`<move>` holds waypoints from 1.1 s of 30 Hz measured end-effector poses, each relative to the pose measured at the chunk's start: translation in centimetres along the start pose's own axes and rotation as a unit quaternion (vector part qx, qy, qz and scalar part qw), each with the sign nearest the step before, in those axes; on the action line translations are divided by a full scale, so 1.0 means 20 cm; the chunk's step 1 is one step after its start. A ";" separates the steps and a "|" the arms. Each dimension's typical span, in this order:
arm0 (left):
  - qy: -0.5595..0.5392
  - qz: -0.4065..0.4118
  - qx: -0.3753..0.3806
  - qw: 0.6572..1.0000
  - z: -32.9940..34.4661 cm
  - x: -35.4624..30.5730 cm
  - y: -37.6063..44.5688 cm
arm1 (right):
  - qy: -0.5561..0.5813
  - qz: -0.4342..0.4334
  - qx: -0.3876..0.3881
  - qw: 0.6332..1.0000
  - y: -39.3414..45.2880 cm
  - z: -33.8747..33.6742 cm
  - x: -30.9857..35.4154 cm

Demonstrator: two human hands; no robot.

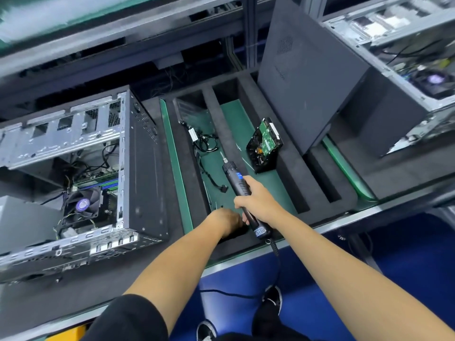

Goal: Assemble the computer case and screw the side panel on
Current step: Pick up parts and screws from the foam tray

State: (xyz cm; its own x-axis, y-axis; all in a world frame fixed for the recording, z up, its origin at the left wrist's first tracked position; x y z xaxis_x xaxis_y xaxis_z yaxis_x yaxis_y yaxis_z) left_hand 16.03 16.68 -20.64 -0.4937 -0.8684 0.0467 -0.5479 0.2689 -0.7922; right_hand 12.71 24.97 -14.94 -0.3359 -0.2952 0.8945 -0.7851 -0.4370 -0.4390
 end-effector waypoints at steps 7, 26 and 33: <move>0.022 0.023 -0.002 1.000 0.02 0.01 -0.02 | 0.011 0.002 -0.001 1.000 0.01 0.00 -0.01; 0.079 0.093 -0.010 0.992 0.03 -0.06 0.00 | 0.024 0.000 -0.009 1.000 0.03 0.02 0.01; 0.076 0.090 0.002 0.993 0.02 -0.04 -0.01 | 0.018 0.002 -0.005 1.000 0.05 0.01 0.00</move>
State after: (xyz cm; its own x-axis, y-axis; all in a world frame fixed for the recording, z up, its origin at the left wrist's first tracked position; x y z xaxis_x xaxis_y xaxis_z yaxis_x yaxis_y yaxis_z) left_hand 16.86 17.22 -20.81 -0.6794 -0.7338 -0.0049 -0.4395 0.4123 -0.7981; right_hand 12.06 24.48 -15.37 -0.3577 -0.2658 0.8952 -0.7883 -0.4280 -0.4421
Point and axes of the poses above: each hand's wrist, its own y-axis towards the middle knuckle, its own z-axis out of the palm, x = y × z, the point moved 6 cm from there along y, towards the middle knuckle
